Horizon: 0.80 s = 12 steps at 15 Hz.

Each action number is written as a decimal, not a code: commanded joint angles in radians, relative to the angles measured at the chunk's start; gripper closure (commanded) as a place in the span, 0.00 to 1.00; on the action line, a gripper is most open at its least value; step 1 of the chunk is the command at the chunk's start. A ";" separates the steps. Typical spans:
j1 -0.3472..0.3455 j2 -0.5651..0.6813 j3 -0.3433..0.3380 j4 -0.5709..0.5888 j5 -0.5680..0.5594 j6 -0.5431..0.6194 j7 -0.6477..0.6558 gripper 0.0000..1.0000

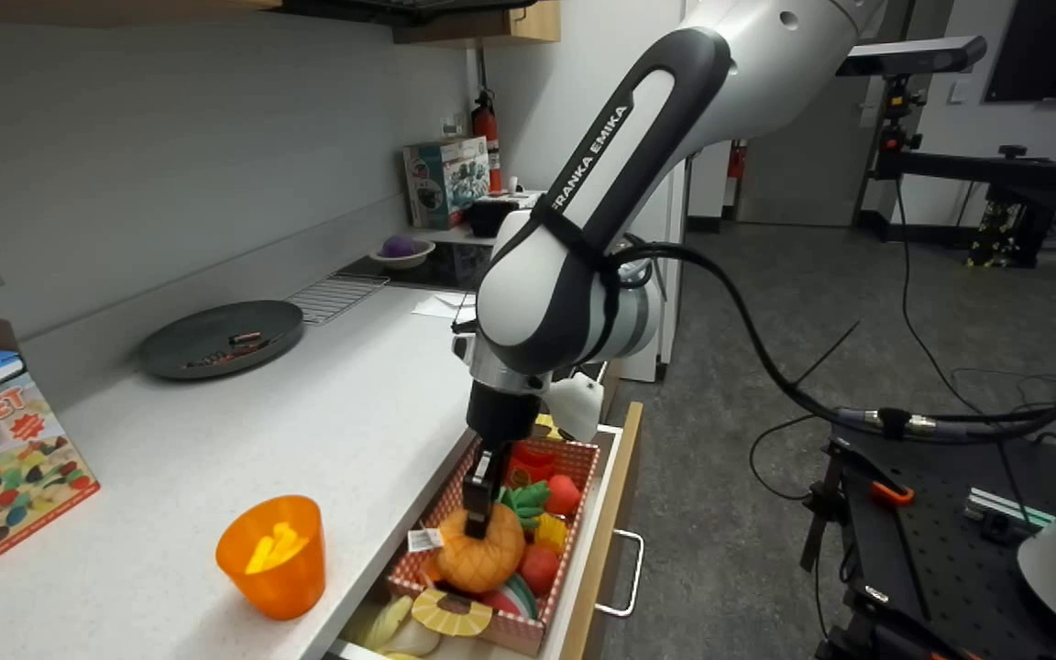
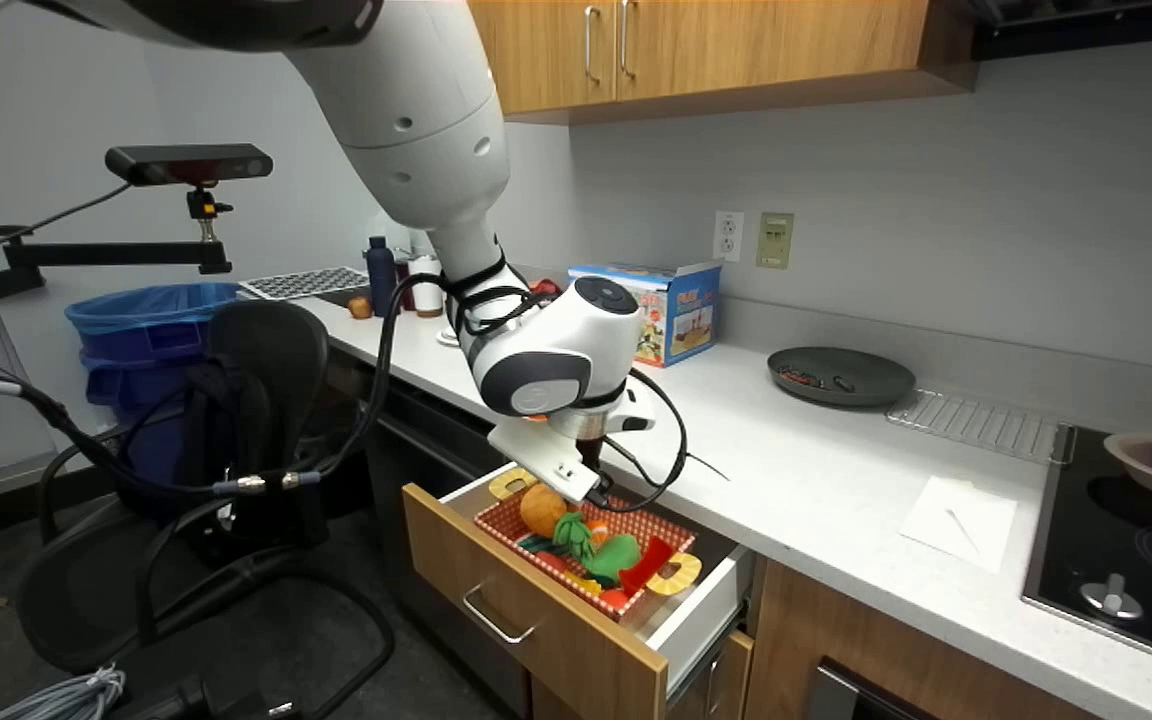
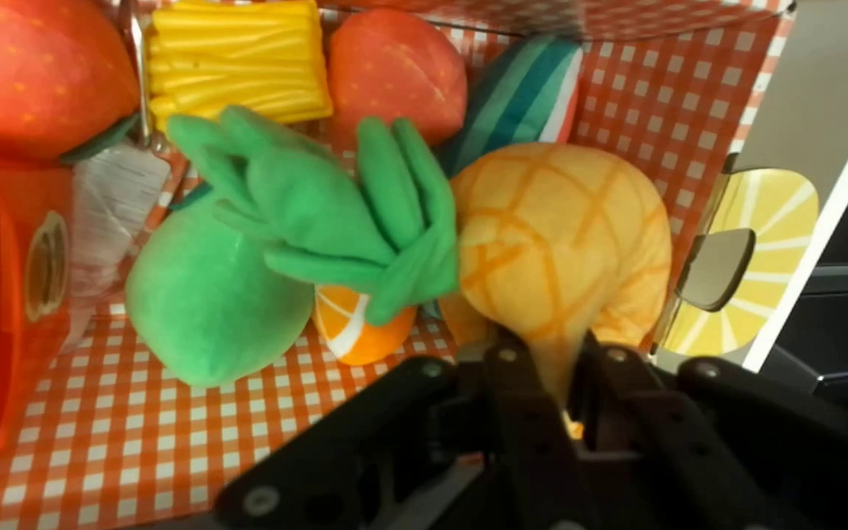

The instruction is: Open the drawer, put the pineapple plush toy in the drawer then close the drawer

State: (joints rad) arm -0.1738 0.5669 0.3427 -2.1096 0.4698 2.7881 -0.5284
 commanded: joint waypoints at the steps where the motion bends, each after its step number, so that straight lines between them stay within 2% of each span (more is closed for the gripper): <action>1: -0.005 0.037 0.007 0.005 -0.045 0.074 0.036 0.96; 4: -0.026 0.038 0.002 -0.002 -0.084 0.095 0.041 0.96; 9: 0.002 0.044 -0.076 -0.007 -0.215 0.114 0.091 0.96; 12: 0.005 0.054 -0.097 -0.001 -0.269 0.105 0.116 0.96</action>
State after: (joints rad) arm -0.1827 0.5984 0.2747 -2.1170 0.2650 2.8711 -0.4535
